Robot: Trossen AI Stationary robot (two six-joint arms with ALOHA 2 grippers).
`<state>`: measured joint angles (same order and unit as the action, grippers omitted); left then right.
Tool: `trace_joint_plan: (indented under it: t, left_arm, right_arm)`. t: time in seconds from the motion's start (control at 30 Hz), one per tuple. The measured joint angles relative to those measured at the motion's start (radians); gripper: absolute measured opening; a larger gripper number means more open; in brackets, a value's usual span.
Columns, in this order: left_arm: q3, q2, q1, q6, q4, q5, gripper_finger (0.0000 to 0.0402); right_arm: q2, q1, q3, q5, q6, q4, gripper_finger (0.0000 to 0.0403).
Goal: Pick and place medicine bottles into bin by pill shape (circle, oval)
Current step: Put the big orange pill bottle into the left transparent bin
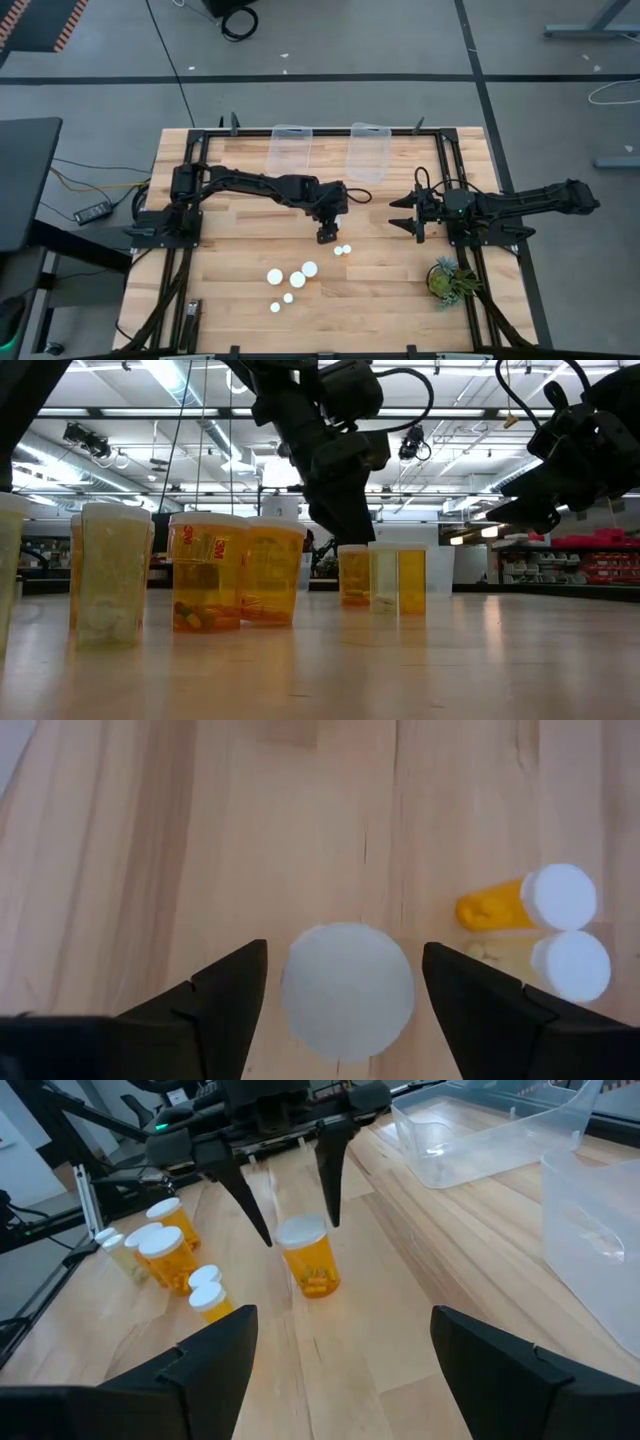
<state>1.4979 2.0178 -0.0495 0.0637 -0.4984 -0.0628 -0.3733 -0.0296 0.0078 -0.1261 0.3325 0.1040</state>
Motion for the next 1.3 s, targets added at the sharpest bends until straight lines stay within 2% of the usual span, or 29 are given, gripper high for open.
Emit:
trace_joint_plan:
  t: [0.57,1.03,1.3]
  left_arm:
    - [0.0,0.048,0.015,0.001,0.024,0.002,0.0272]
    - [0.0,0.048,0.005,-0.009,-0.001,-0.001,0.0203]
    - [0.0,0.047,-0.017,-0.025,-0.012,0.001,0.0221]
  right_arm:
    - [0.0,0.0,0.0,0.0,0.0,-0.001,0.0305]
    - [0.0,0.0,0.0,0.0,0.0,-0.001,0.0305]
    - [0.0,0.0,0.0,0.0,0.0,-0.001,0.0305]
